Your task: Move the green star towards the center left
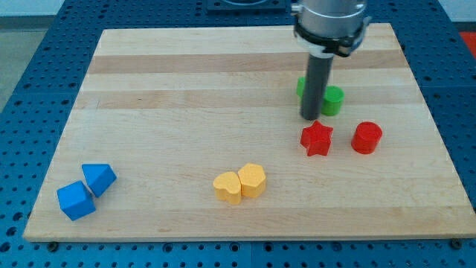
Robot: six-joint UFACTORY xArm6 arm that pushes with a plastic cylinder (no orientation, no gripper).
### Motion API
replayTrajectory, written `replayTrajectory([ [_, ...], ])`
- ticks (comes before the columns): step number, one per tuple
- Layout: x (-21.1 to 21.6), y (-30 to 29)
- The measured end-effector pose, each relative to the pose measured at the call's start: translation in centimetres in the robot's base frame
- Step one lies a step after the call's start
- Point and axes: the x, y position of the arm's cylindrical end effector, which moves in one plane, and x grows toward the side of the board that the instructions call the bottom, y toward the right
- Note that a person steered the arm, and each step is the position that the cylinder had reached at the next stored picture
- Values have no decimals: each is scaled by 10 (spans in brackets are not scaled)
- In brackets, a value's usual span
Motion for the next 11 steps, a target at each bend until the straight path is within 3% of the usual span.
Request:
replayTrajectory([
  [1,6,86],
  [4,9,119],
  [5,-18,140],
  [6,-31,46],
  [9,-70,-47],
  [10,-45,-202],
  [11,-45,-276],
])
